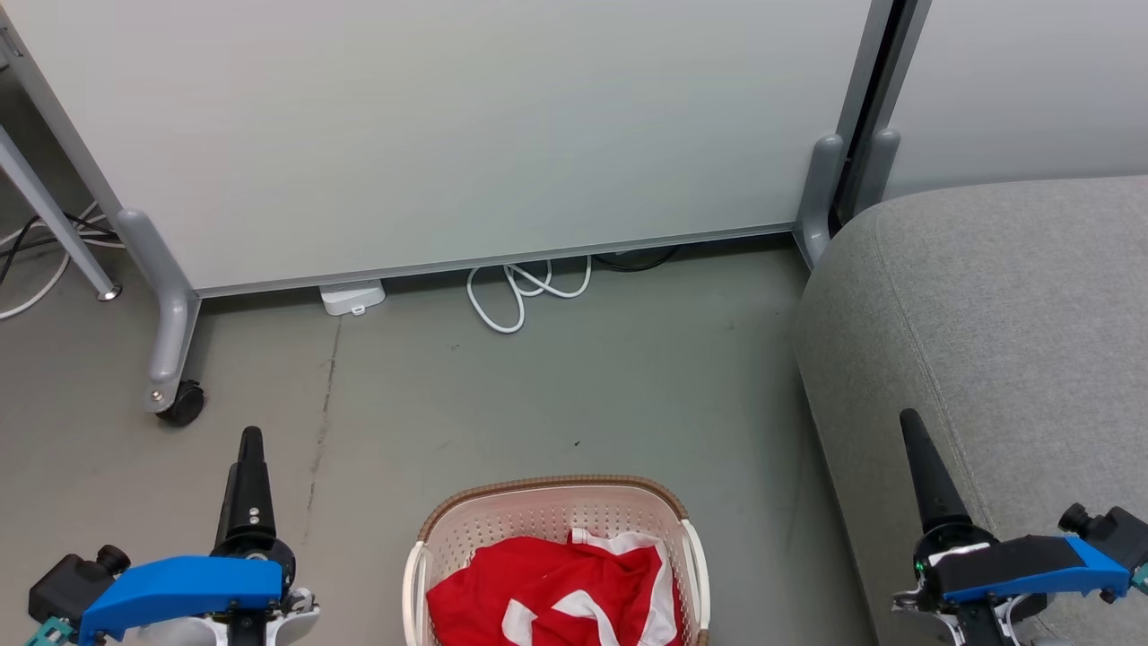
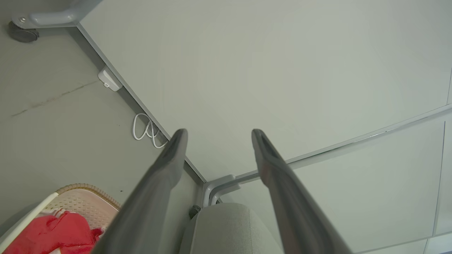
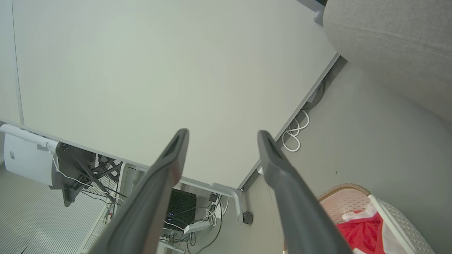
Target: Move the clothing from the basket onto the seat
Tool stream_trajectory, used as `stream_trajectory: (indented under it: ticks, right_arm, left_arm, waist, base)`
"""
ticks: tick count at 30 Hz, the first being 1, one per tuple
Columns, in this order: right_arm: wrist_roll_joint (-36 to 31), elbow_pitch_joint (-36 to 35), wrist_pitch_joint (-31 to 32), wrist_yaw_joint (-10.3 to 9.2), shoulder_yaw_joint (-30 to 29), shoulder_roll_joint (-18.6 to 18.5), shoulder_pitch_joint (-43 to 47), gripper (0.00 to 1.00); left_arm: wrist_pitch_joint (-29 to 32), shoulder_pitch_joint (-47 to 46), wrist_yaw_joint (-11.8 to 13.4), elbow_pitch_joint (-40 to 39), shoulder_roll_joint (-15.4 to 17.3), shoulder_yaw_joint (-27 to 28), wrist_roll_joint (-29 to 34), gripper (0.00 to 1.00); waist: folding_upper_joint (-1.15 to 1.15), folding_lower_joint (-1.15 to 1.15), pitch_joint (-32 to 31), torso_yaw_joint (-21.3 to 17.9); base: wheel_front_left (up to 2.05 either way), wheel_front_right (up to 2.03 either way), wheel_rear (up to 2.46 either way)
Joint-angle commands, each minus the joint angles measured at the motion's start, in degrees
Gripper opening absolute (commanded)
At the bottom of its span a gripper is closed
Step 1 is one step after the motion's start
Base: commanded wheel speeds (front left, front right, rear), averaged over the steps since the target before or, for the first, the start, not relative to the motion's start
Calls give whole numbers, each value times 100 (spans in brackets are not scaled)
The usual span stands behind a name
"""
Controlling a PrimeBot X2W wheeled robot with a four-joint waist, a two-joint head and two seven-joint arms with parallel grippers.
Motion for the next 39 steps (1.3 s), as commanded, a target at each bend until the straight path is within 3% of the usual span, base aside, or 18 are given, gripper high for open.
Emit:
stream_trajectory:
  ticks: [1,18,39]
  right_arm:
    - [-255,-140,-59,13,50,-30,-167,100]
    - [-2719,-121,-421,16,418,-41,-167,100]
    - [-4227,129,-778,17,548,-53,-260,100]
  left_arm:
    - [-63,-175,53,-130,45,-37,272,100]
    - [-425,-146,443,-166,73,-447,2538,100]
    - [-775,-205,678,48,234,-904,4010,100]
  waist:
    - [0,0,2,2]
    - [0,0,5,39]
    - [0,0,48,69]
  base:
    - [0,0,0]
    - [0,0,0]
    - [0,0,0]
